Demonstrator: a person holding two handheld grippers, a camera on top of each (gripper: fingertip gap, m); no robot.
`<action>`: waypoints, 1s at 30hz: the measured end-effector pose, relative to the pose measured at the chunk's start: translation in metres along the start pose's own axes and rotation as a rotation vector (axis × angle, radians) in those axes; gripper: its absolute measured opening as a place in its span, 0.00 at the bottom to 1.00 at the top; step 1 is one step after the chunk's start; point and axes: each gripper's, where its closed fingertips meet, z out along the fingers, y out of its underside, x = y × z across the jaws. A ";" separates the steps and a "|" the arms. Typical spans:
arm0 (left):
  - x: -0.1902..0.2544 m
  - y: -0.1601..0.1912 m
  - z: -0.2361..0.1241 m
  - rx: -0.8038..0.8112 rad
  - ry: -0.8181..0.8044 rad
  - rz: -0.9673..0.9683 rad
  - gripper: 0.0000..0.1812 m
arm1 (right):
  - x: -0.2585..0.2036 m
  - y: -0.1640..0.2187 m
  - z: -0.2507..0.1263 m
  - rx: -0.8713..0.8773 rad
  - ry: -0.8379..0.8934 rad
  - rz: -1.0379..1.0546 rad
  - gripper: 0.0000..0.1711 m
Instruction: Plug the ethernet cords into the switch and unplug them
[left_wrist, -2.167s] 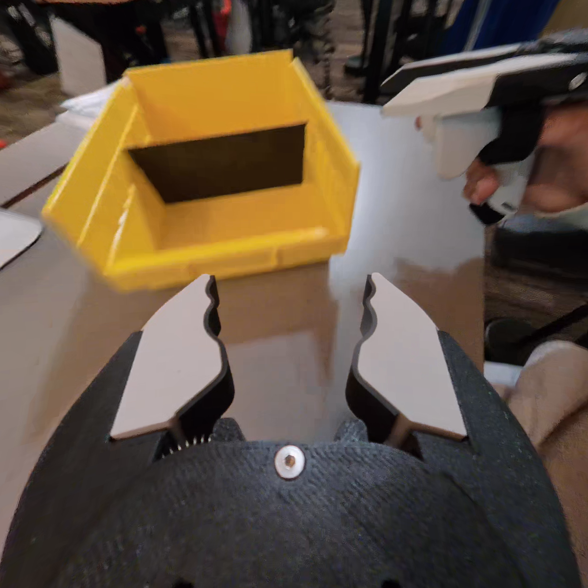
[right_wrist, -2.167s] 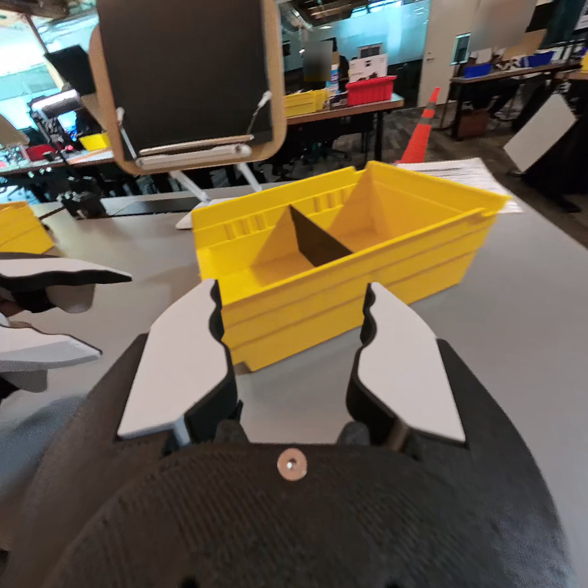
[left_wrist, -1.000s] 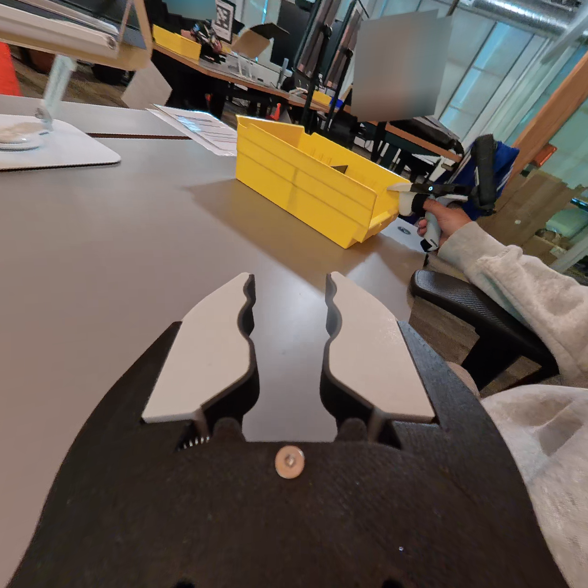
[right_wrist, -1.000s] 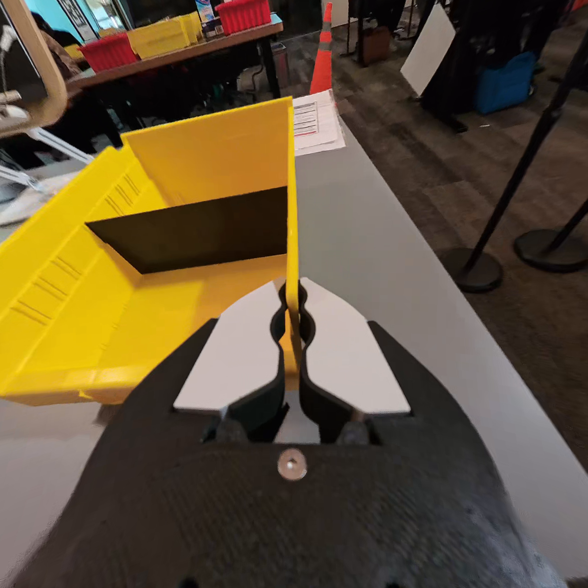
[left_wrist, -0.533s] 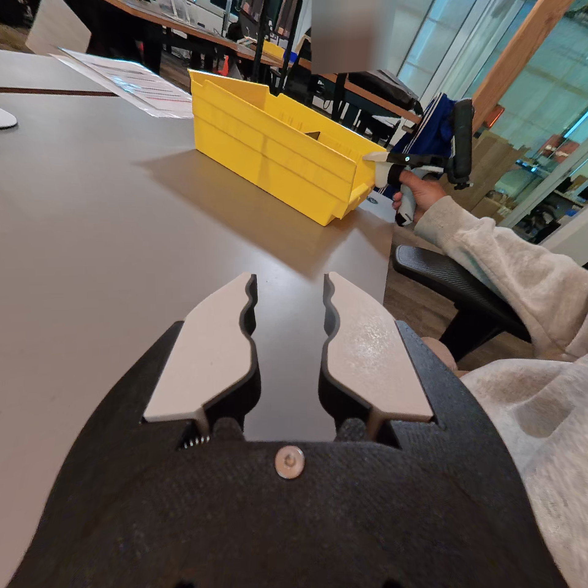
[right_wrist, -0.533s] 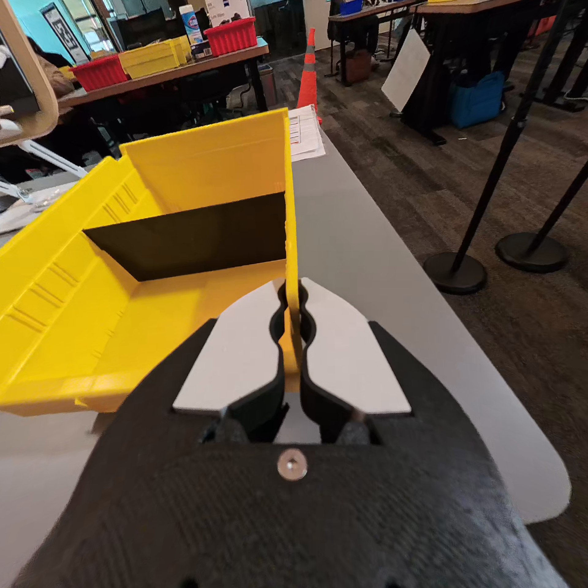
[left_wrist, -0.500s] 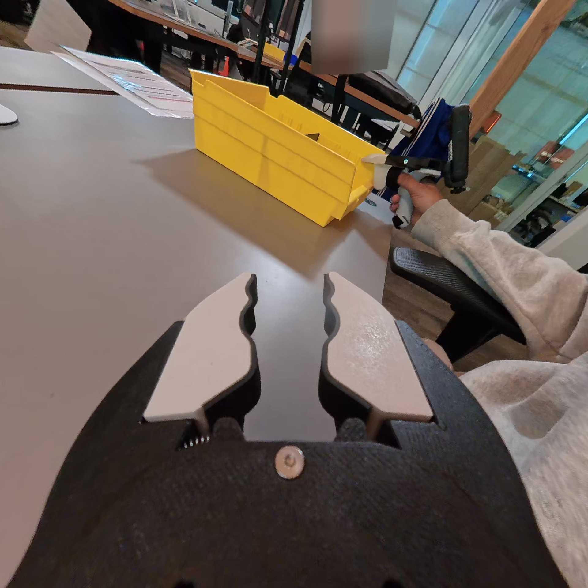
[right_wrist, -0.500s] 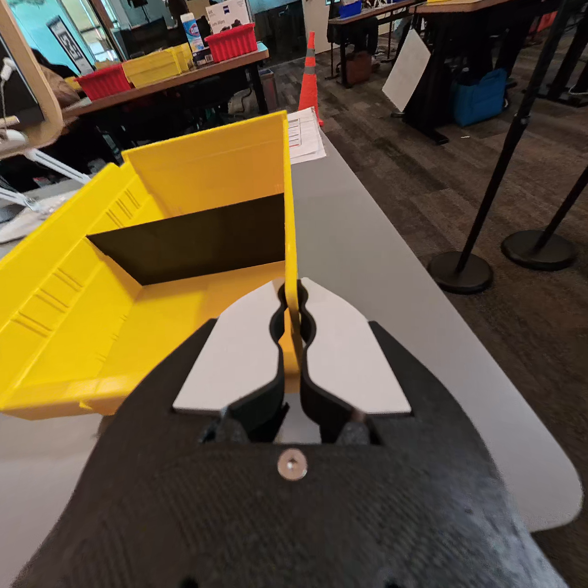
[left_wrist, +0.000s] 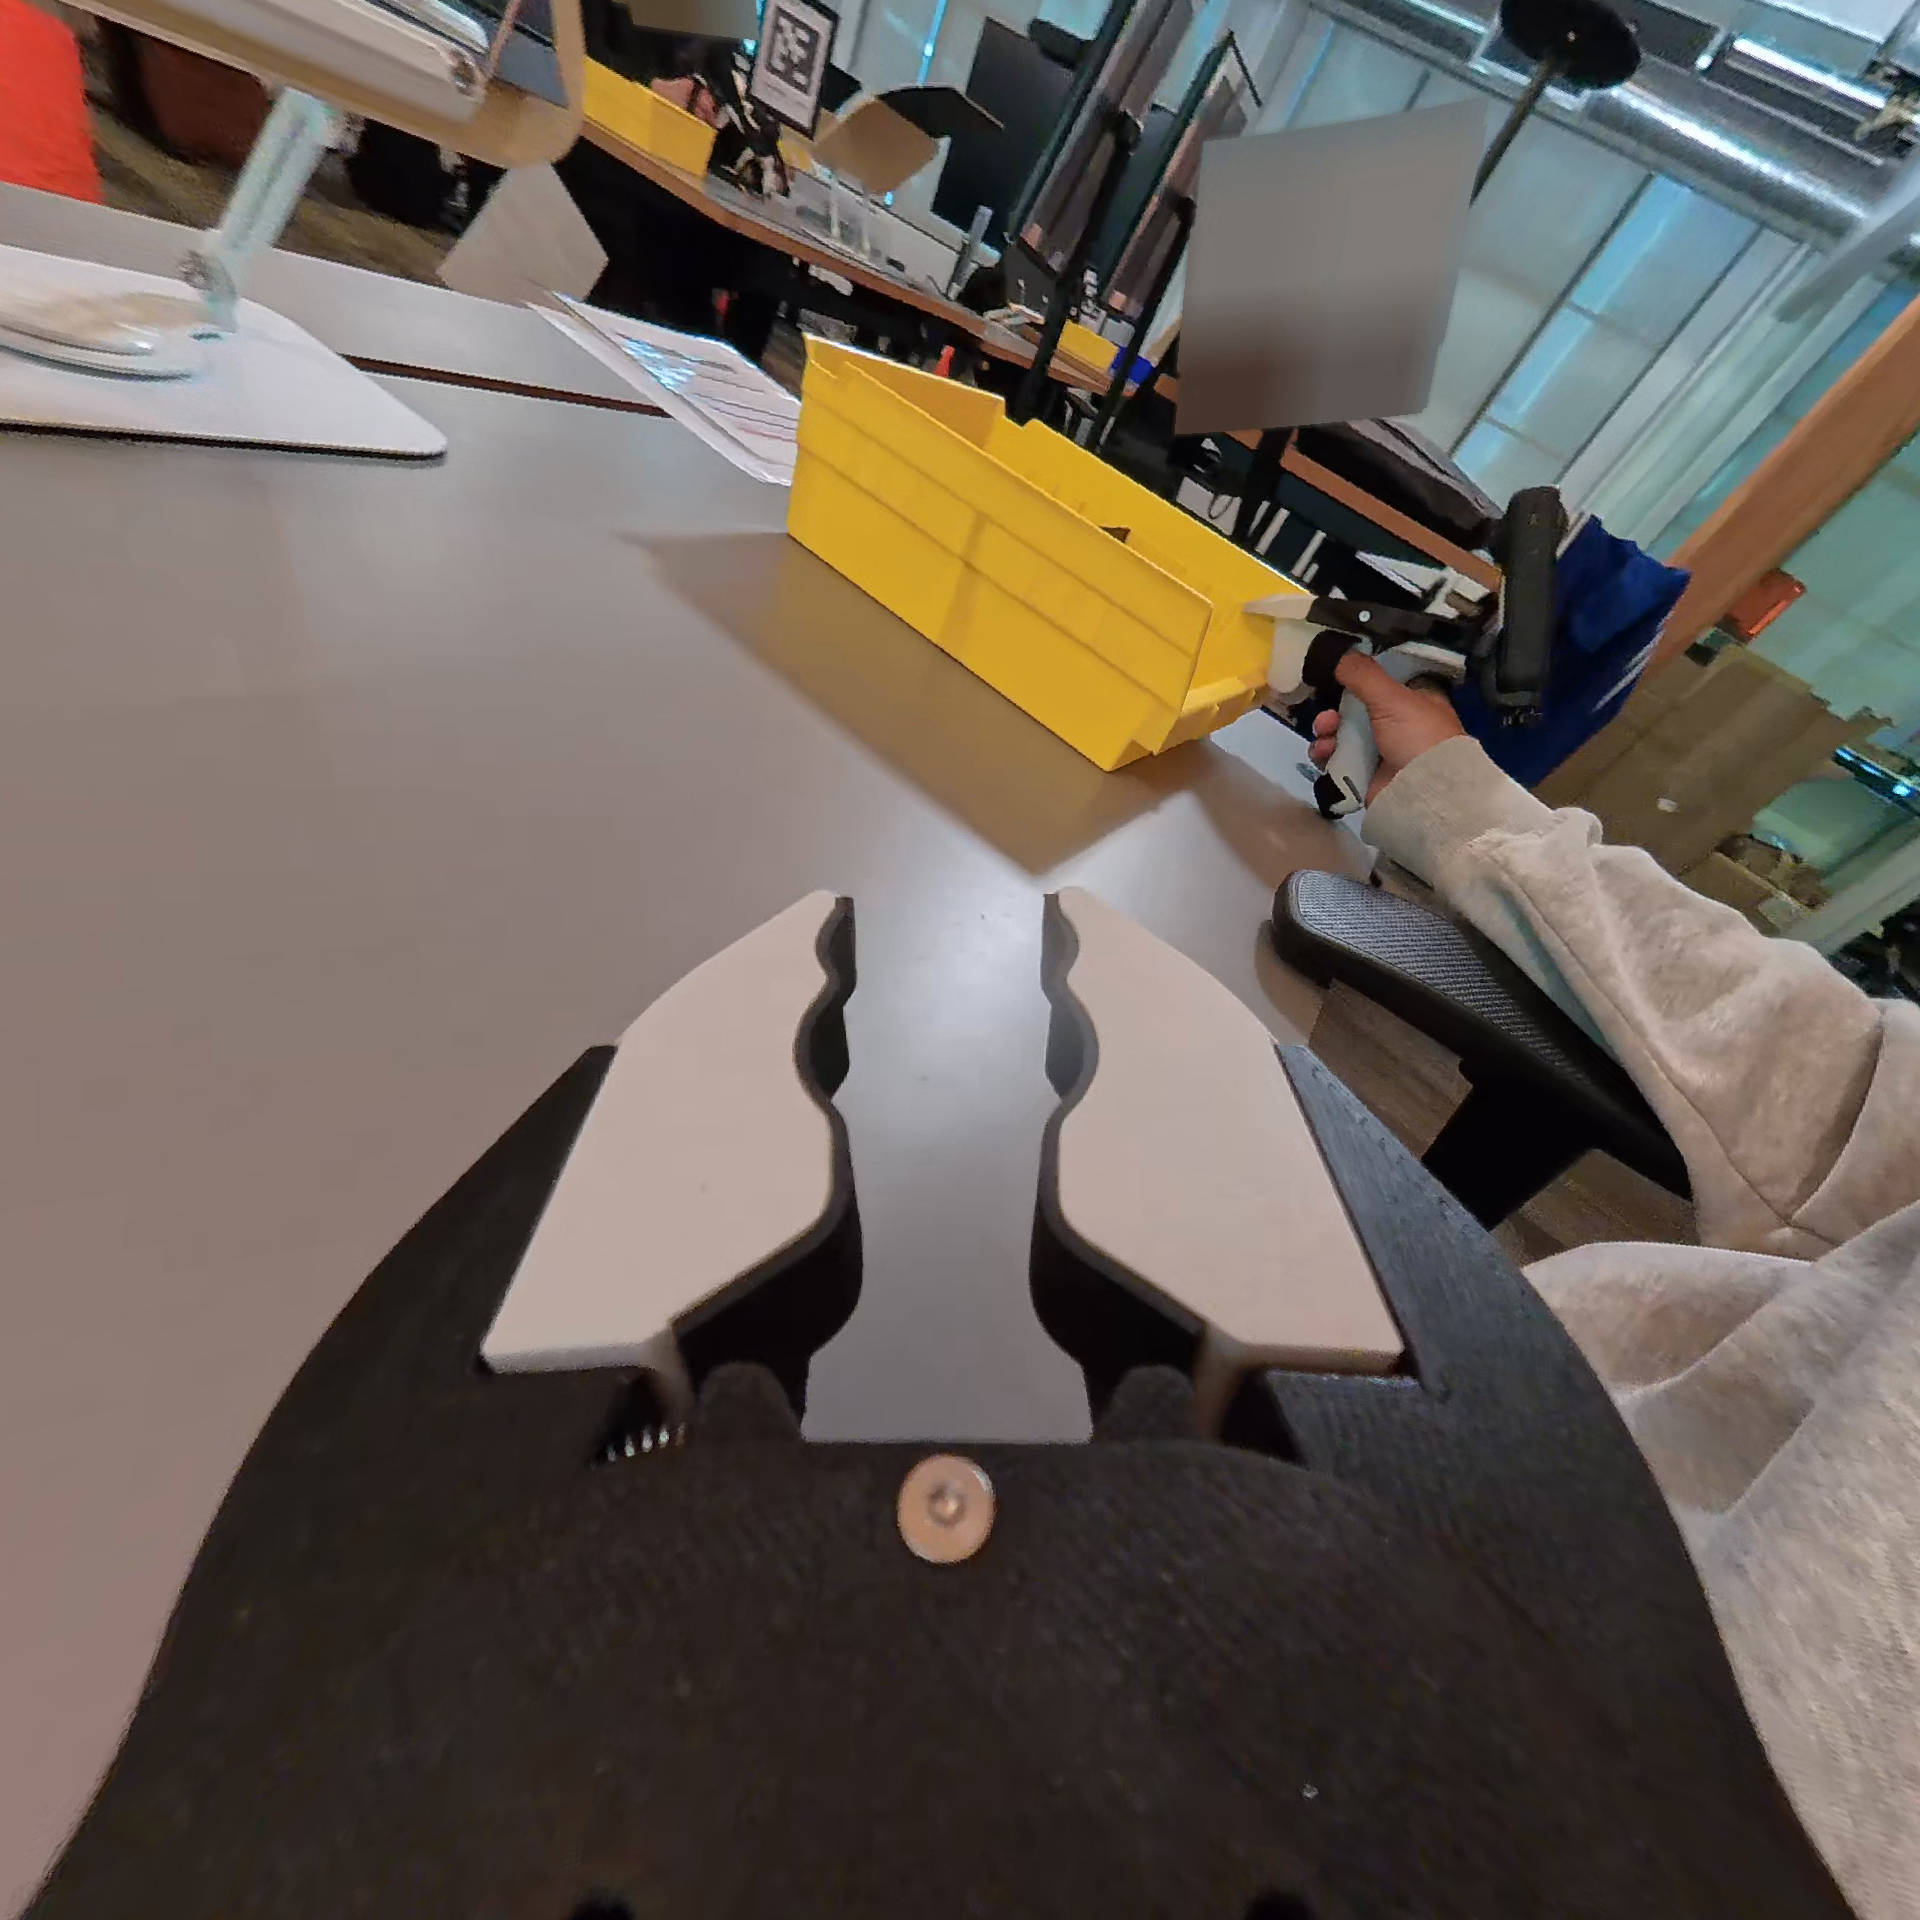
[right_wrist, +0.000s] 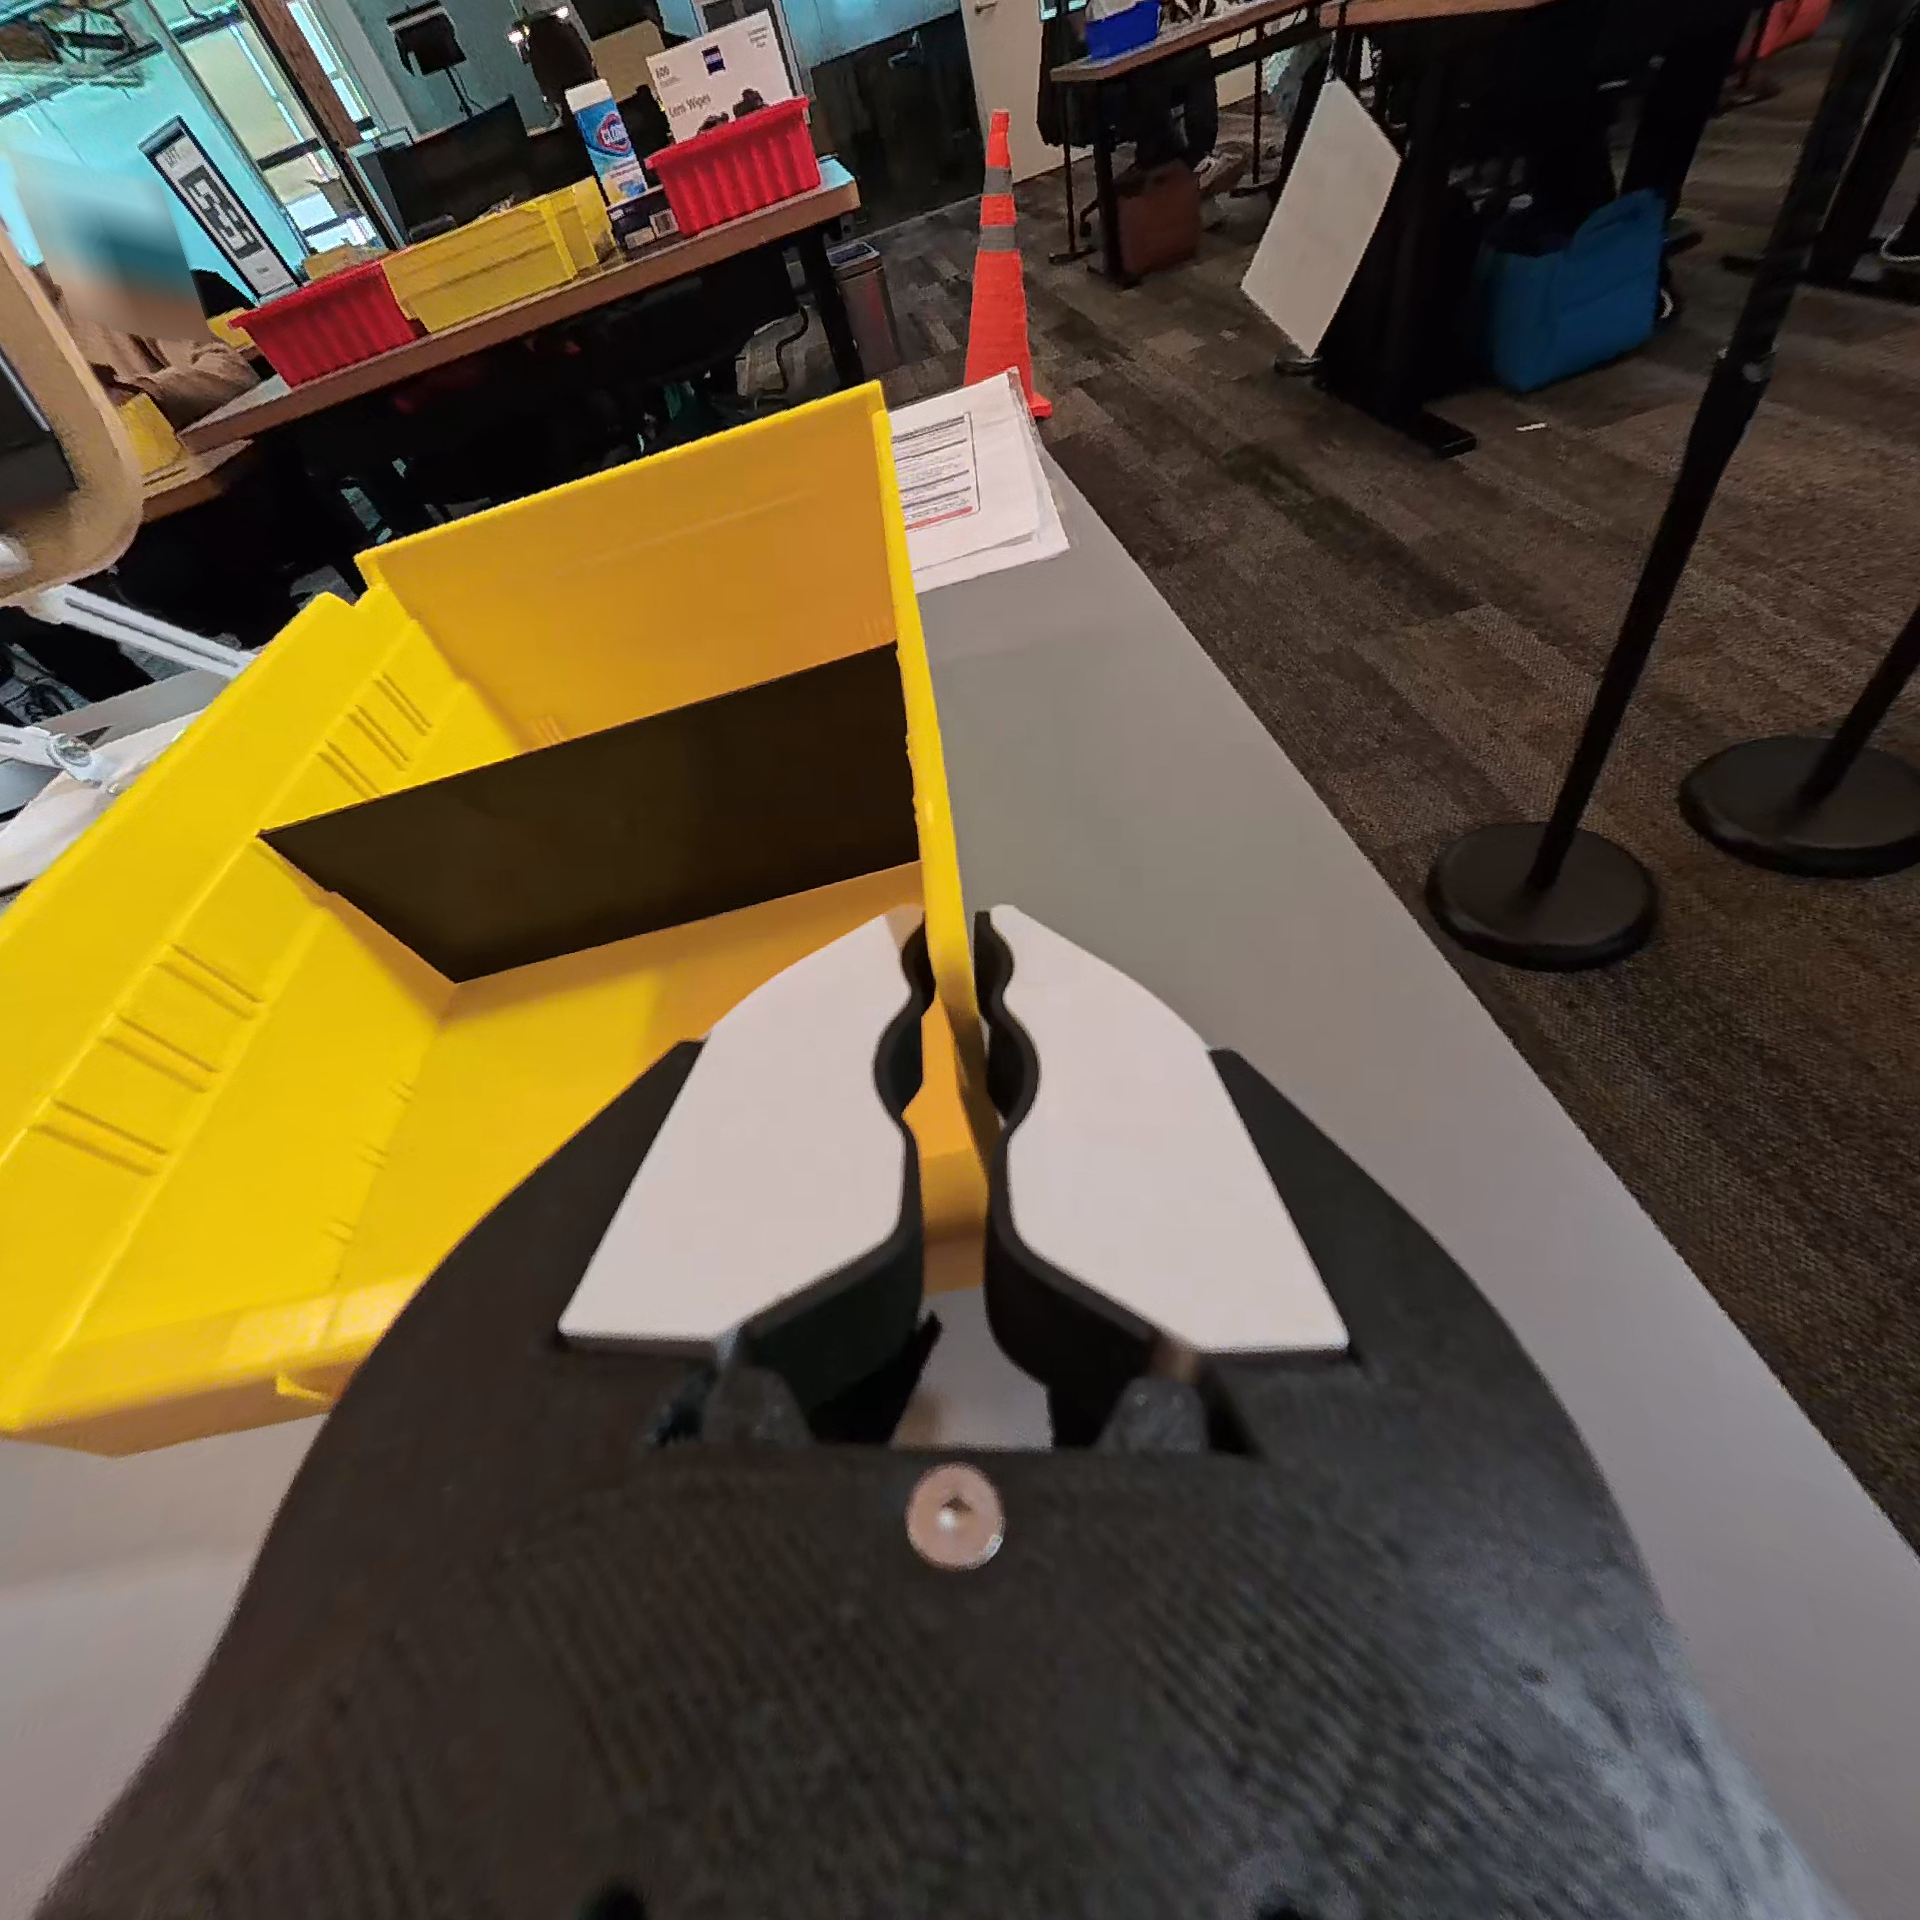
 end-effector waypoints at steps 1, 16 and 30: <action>-0.002 0.000 -0.003 0.006 -0.011 -0.005 0.19 | 0.000 -0.001 0.003 0.001 0.000 0.003 0.04; -0.084 -0.041 -0.075 0.182 -0.472 0.104 0.28 | -0.142 -0.091 -0.047 0.413 -0.217 -0.159 0.23; -0.245 -0.061 -0.231 0.207 -1.095 0.036 0.49 | -0.333 0.076 -0.047 -0.066 -0.766 -0.505 0.16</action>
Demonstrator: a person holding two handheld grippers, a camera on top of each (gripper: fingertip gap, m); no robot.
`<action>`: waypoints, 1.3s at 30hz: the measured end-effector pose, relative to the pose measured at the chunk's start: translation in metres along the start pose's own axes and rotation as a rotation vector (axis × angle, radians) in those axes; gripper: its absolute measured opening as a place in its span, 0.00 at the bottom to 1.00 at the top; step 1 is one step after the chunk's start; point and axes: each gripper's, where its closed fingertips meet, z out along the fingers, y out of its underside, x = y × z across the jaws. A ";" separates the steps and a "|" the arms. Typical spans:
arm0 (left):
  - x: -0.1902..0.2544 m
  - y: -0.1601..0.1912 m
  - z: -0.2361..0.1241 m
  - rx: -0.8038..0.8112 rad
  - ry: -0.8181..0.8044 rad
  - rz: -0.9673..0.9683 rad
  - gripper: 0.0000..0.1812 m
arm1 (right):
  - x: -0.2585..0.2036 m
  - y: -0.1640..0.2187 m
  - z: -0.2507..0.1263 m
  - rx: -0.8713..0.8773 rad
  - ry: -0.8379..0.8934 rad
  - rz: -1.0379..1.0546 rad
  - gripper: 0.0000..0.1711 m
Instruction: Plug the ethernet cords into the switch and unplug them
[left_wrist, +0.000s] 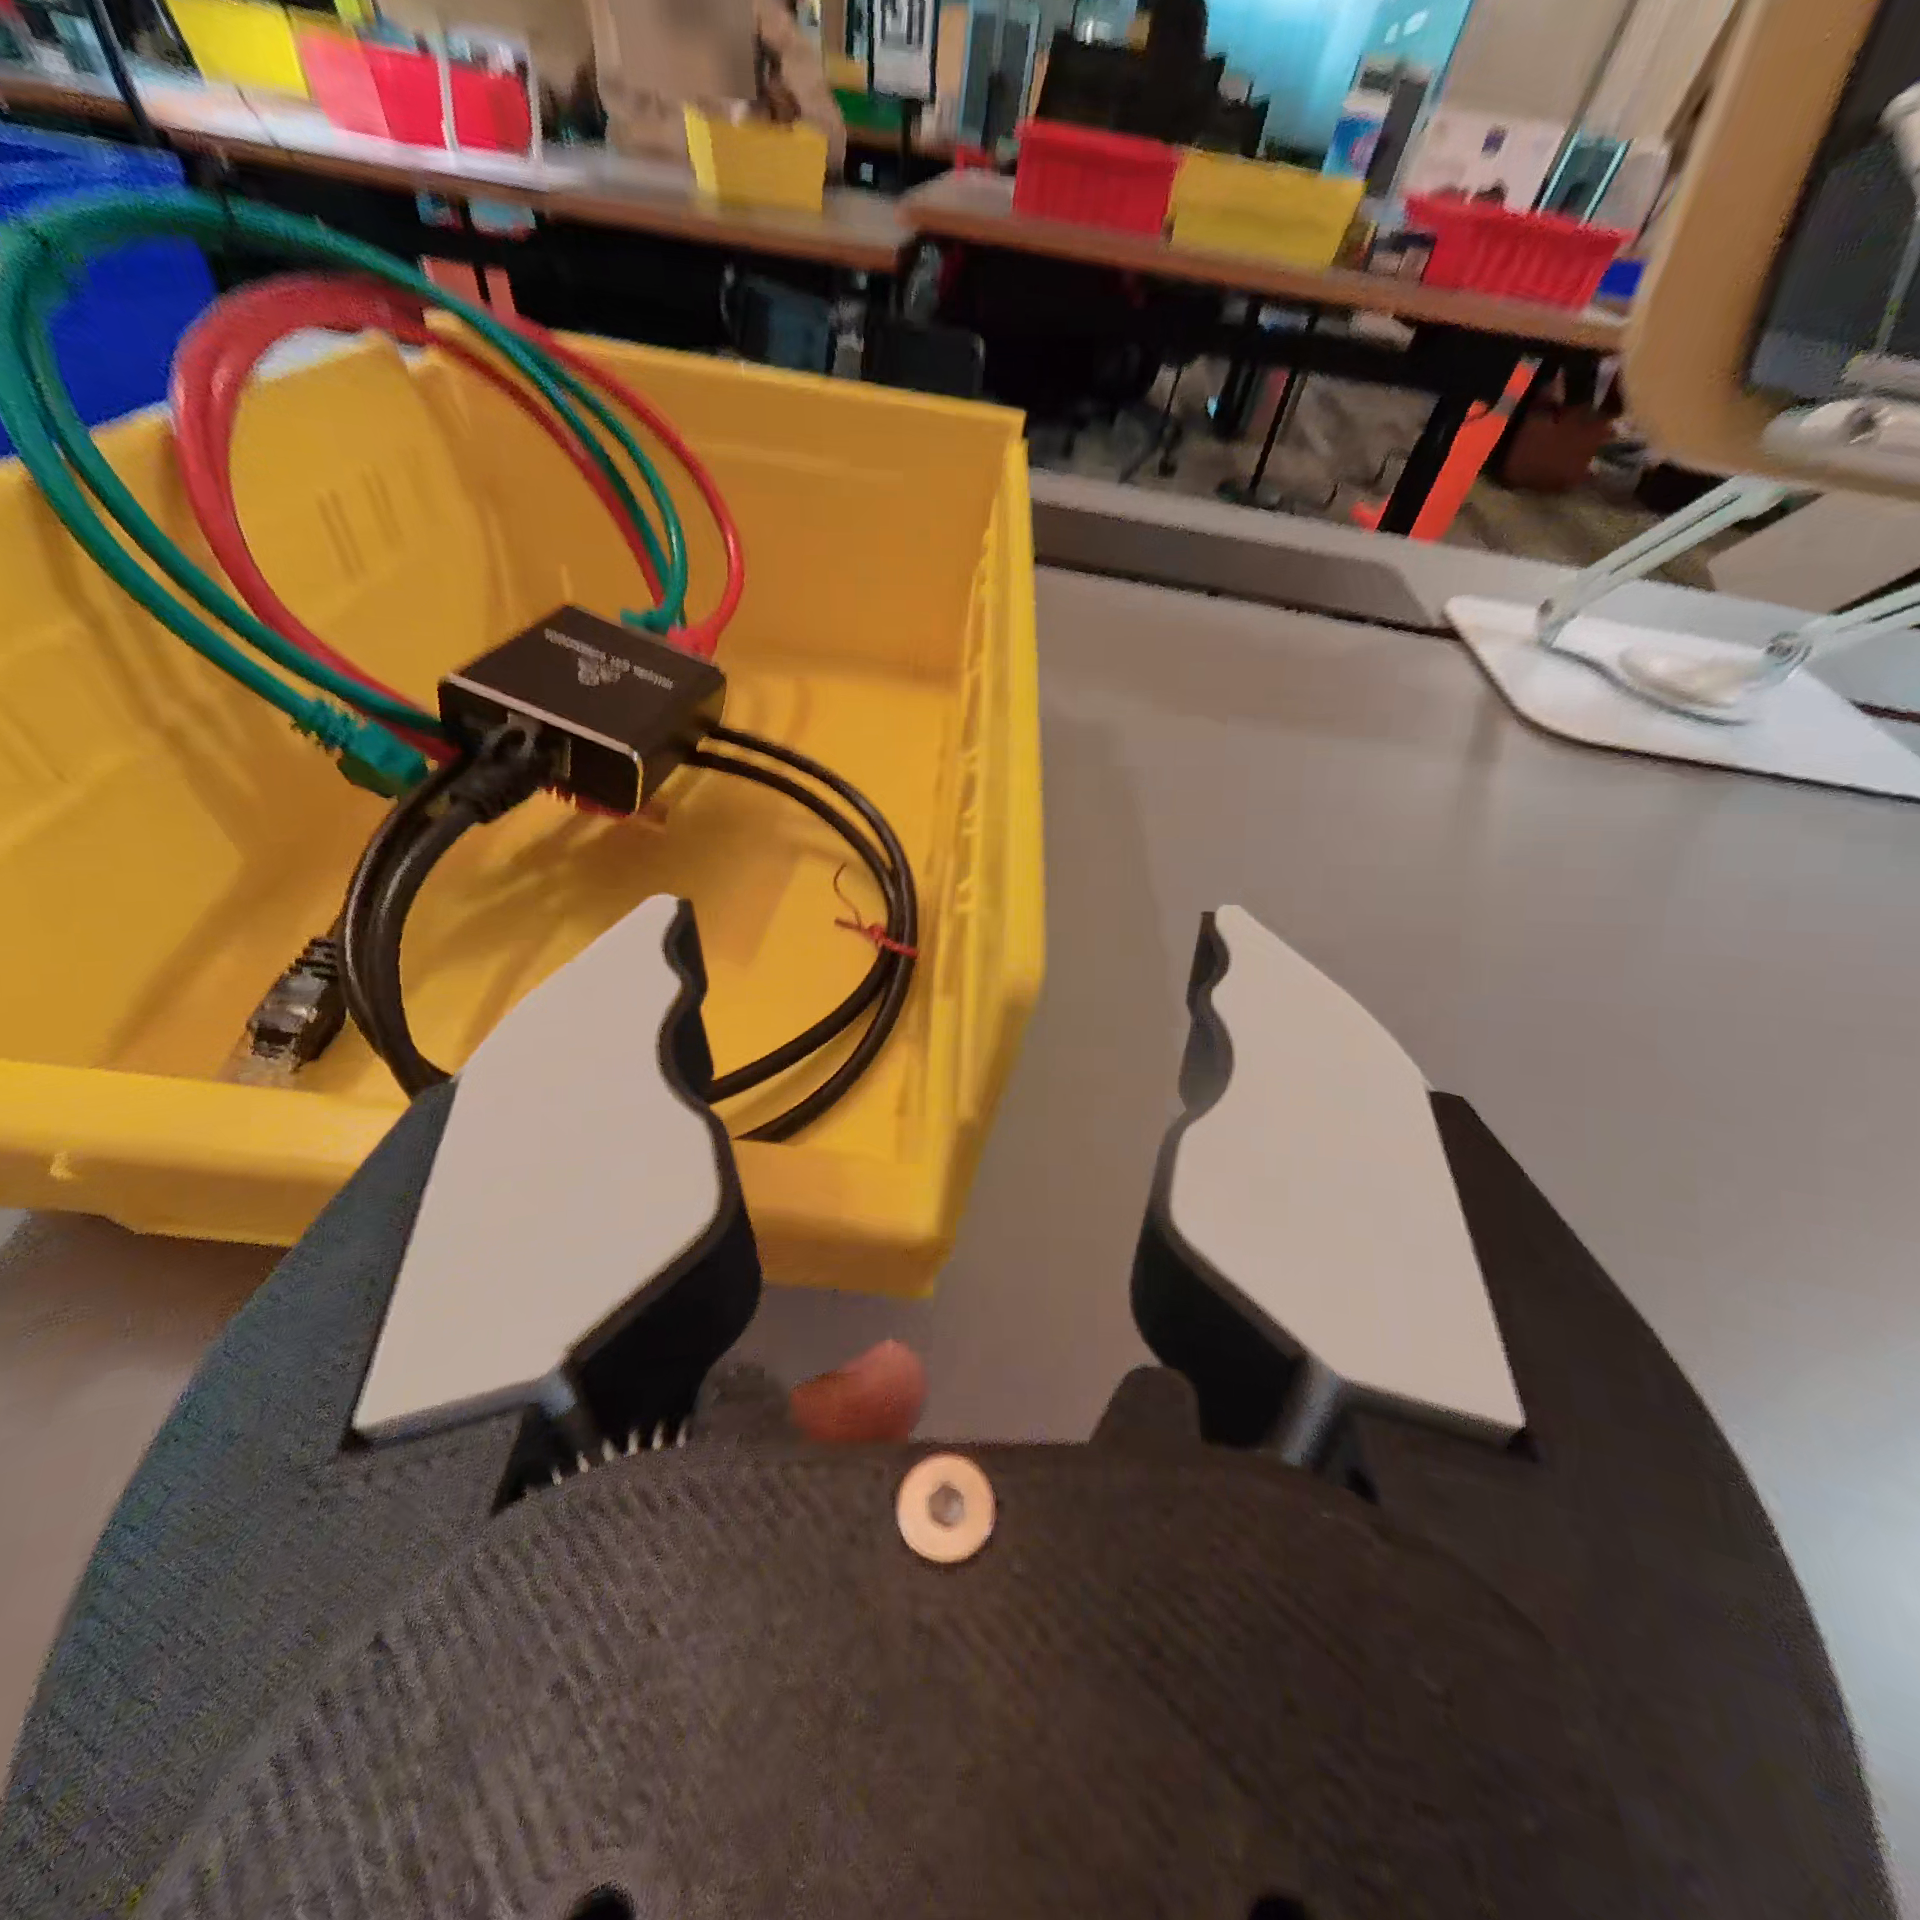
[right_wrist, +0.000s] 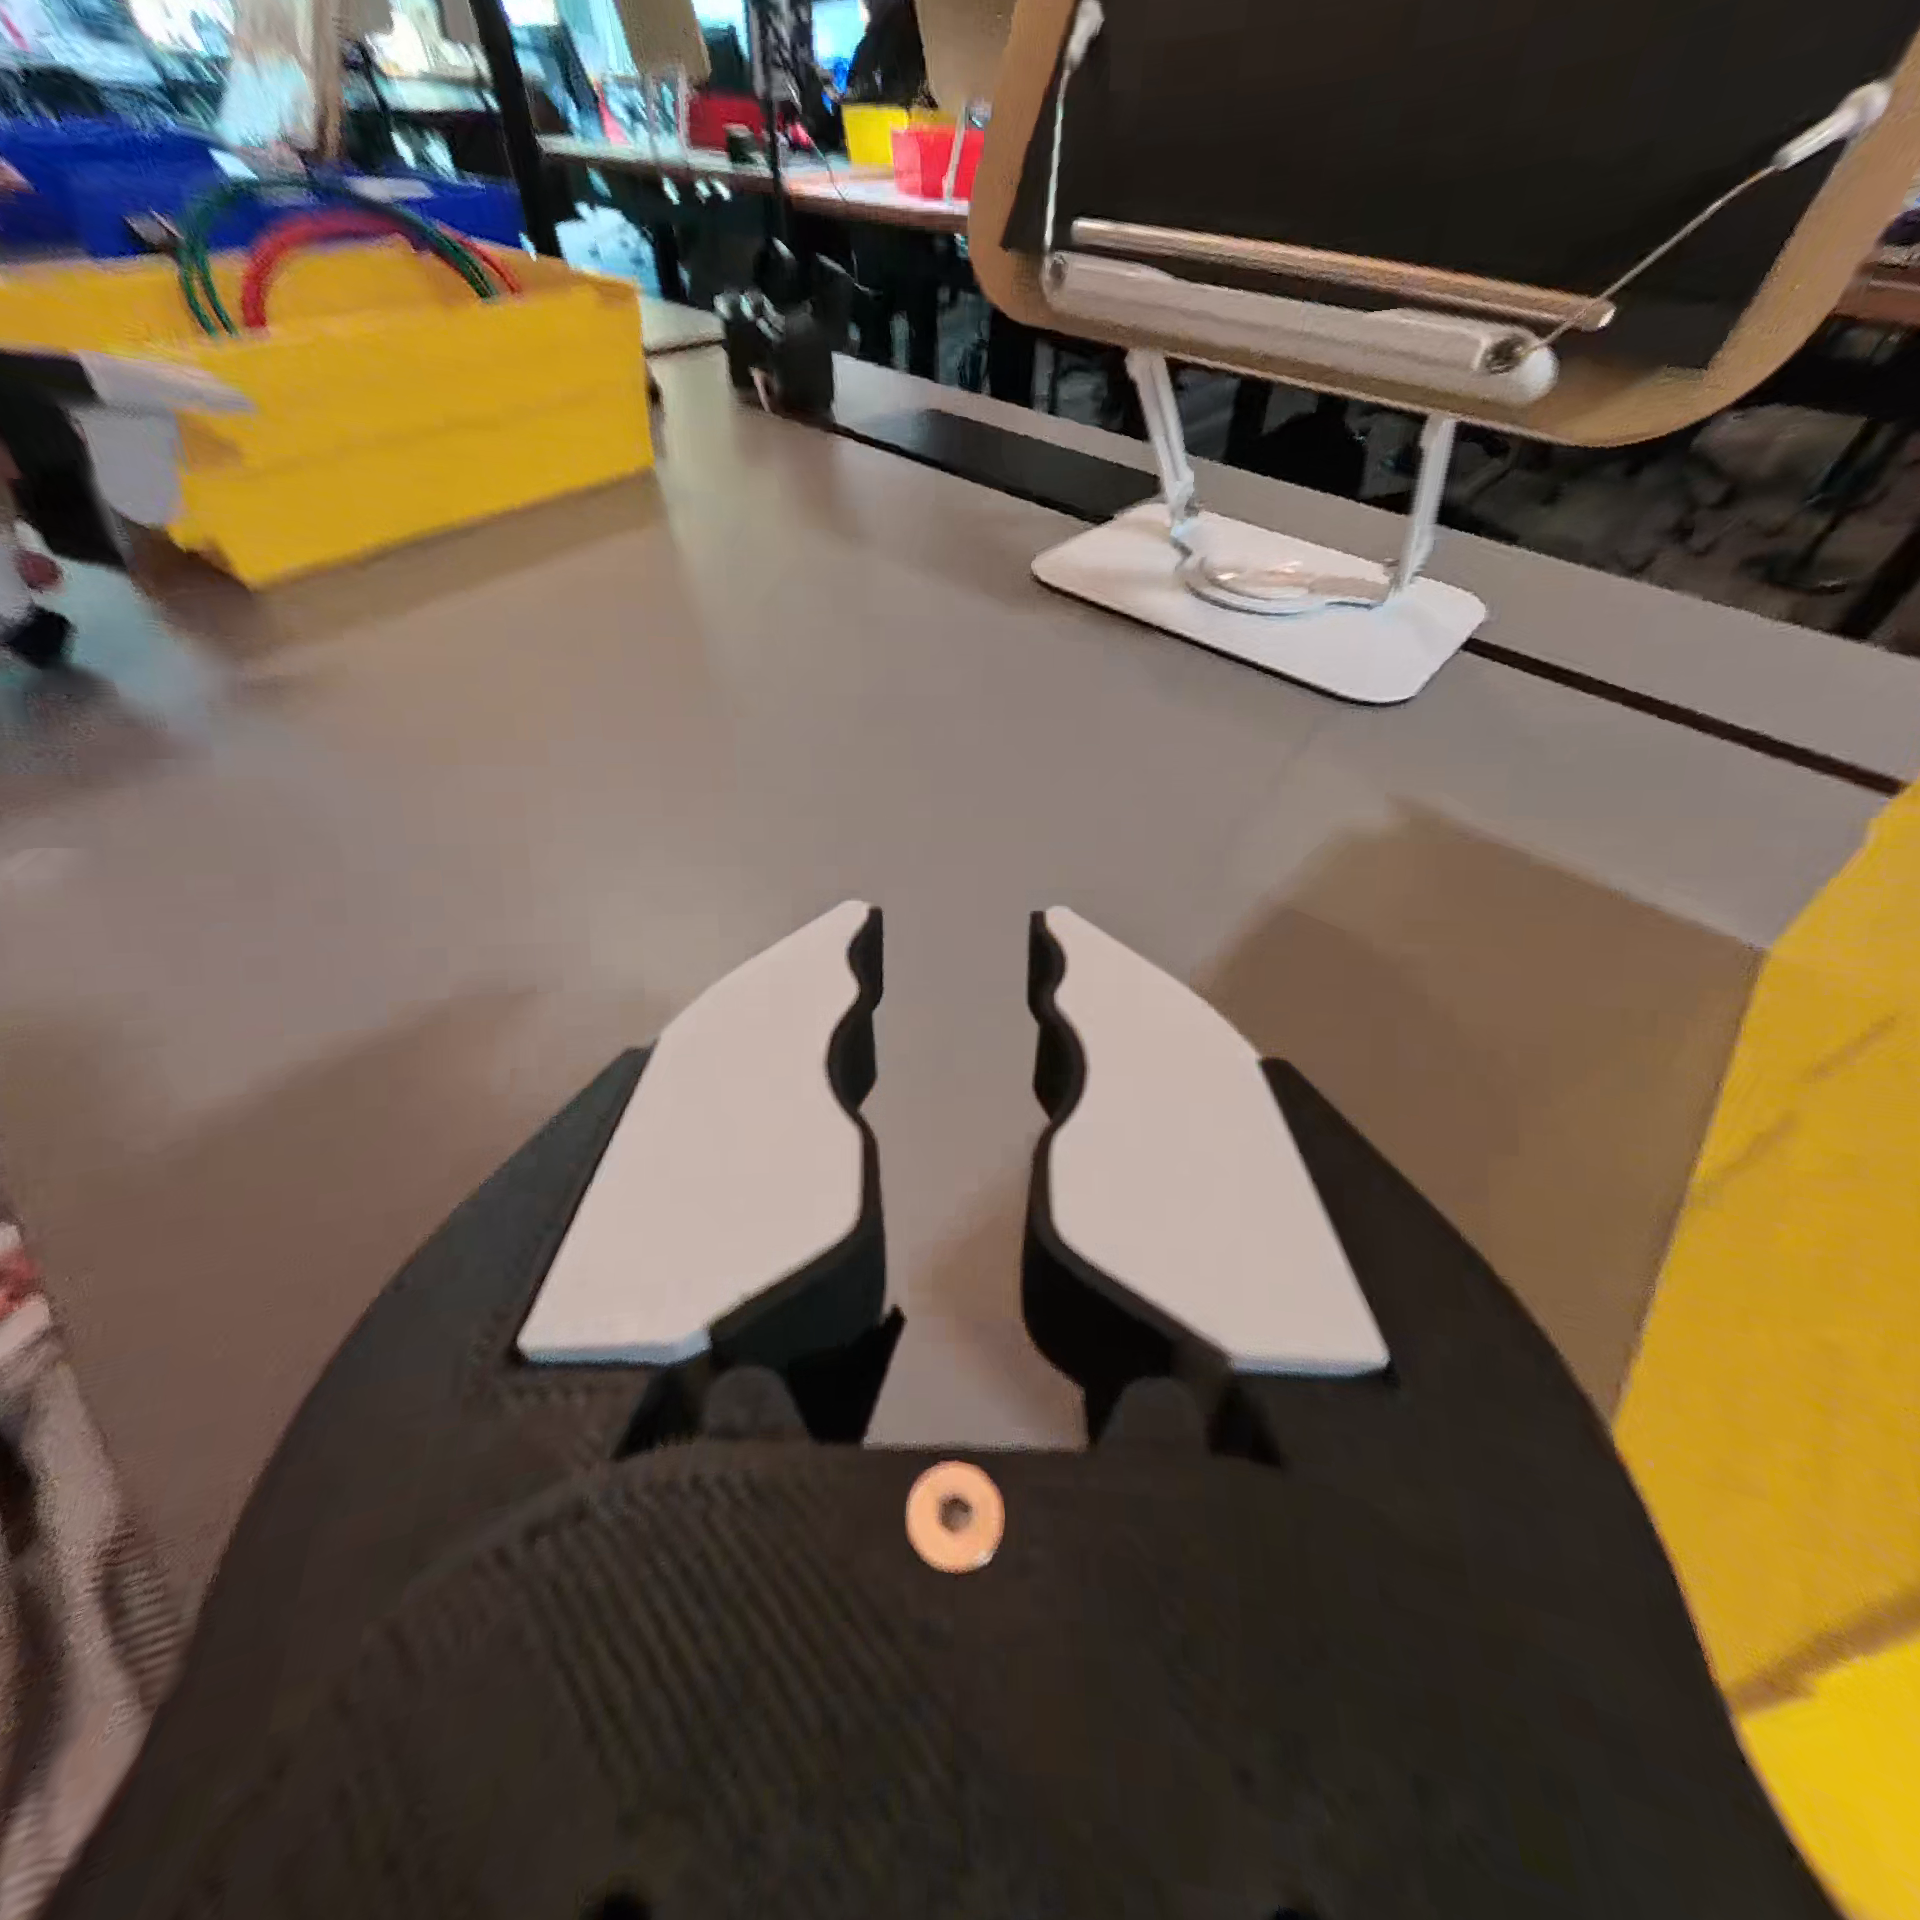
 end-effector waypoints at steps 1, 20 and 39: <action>-0.004 0.003 0.003 -0.024 -0.004 -0.019 0.48 | 0.003 0.001 -0.002 -0.009 0.025 -0.028 0.16; -0.022 0.001 -0.016 -0.102 0.093 0.079 0.02 | 0.029 0.004 -0.024 0.068 -0.021 0.324 0.14; 0.038 0.020 -0.041 -0.092 0.247 0.257 0.07 | 0.011 0.004 0.021 0.005 -0.164 0.351 0.13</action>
